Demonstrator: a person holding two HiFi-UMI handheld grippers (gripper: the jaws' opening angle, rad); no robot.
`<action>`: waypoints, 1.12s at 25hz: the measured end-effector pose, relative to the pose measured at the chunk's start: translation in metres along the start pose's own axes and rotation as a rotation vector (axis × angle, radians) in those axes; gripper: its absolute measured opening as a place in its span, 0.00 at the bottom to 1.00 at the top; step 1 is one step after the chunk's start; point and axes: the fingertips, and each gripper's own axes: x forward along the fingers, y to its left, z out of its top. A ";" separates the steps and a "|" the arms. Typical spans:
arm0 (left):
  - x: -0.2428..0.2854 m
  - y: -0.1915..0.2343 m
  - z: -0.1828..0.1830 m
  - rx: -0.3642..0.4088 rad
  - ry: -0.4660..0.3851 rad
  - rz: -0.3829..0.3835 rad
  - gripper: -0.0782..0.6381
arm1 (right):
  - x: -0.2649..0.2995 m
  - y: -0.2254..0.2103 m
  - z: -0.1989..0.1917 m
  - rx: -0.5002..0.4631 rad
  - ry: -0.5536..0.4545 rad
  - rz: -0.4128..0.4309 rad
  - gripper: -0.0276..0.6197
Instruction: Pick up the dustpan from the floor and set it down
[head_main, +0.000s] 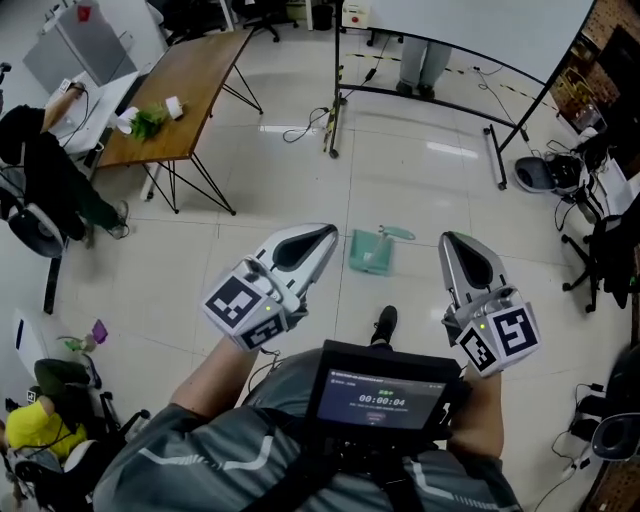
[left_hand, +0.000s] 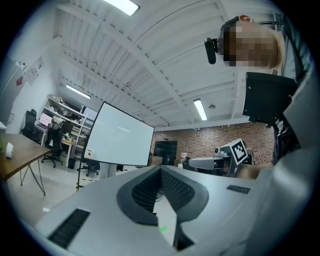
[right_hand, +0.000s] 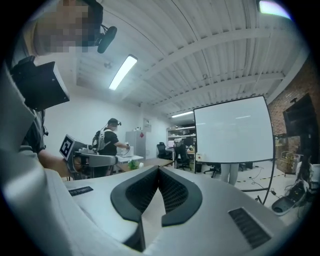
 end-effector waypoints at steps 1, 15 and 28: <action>0.016 0.007 -0.001 0.004 -0.001 0.015 0.15 | 0.009 -0.017 -0.002 -0.004 0.001 0.023 0.08; 0.211 0.090 0.018 0.058 -0.032 0.321 0.15 | 0.100 -0.229 0.000 -0.001 -0.009 0.338 0.18; 0.259 0.191 -0.048 -0.028 0.056 0.160 0.15 | 0.196 -0.232 -0.082 -0.064 0.140 0.388 0.29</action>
